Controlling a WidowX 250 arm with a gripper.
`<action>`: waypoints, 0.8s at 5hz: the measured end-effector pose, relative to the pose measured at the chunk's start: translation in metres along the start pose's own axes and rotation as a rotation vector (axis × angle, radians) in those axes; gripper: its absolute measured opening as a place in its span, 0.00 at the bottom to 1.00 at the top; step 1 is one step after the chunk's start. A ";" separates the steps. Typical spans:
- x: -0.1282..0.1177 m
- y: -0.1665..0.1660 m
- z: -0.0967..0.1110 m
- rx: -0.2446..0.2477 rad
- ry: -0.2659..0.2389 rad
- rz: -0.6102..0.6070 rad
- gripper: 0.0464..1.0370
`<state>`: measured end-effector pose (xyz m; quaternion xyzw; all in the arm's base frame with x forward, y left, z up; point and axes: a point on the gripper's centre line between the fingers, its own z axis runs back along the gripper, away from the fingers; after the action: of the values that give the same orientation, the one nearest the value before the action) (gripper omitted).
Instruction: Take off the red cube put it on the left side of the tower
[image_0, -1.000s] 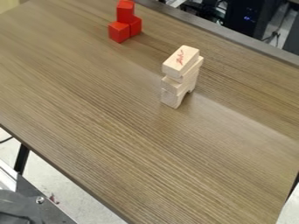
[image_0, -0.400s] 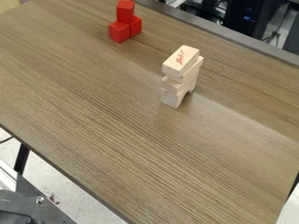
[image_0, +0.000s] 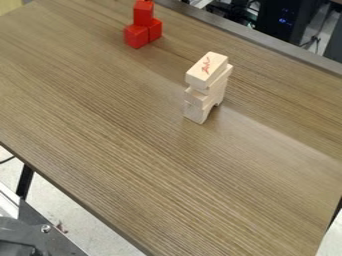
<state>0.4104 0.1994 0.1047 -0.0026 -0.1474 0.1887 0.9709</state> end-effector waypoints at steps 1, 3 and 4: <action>-0.004 -0.004 -0.008 -0.037 -0.006 -0.010 0.96; -0.001 -0.005 -0.014 -0.035 -0.013 -0.001 0.96; 0.001 -0.008 -0.015 -0.035 -0.016 0.002 0.96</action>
<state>0.4187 0.1931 0.0916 -0.0180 -0.1587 0.1869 0.9693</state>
